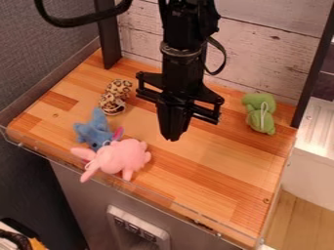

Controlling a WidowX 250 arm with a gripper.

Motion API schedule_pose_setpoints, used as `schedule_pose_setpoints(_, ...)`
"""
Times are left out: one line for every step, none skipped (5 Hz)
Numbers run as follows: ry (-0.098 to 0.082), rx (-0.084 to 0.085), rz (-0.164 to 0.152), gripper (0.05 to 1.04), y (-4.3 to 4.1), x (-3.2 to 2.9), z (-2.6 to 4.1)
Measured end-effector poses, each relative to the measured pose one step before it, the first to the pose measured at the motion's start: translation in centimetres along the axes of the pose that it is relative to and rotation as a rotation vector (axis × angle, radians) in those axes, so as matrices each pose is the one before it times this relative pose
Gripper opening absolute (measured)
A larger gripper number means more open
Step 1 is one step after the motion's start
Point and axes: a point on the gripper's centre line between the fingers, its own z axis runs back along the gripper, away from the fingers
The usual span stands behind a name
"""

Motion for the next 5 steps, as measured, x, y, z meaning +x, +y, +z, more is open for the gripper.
schedule_pose_setpoints(0.0123,0.0000,-0.1014,0.059,-1.068,1.525,0.055)
schedule_pose_setpoints(-0.0012,0.0077,-0.2005,0.059,-2.131,3.075,0.198)
schedule_pose_setpoints(0.0061,0.0096,-0.1950,0.062,-1.810,2.644,0.571)
schedule_pose_setpoints(-0.0012,0.0020,-0.0900,0.066,-0.164,2.256,0.583)
schedule_pose_setpoints(0.0103,-0.0031,0.0157,0.066,0.609,1.884,-0.004)
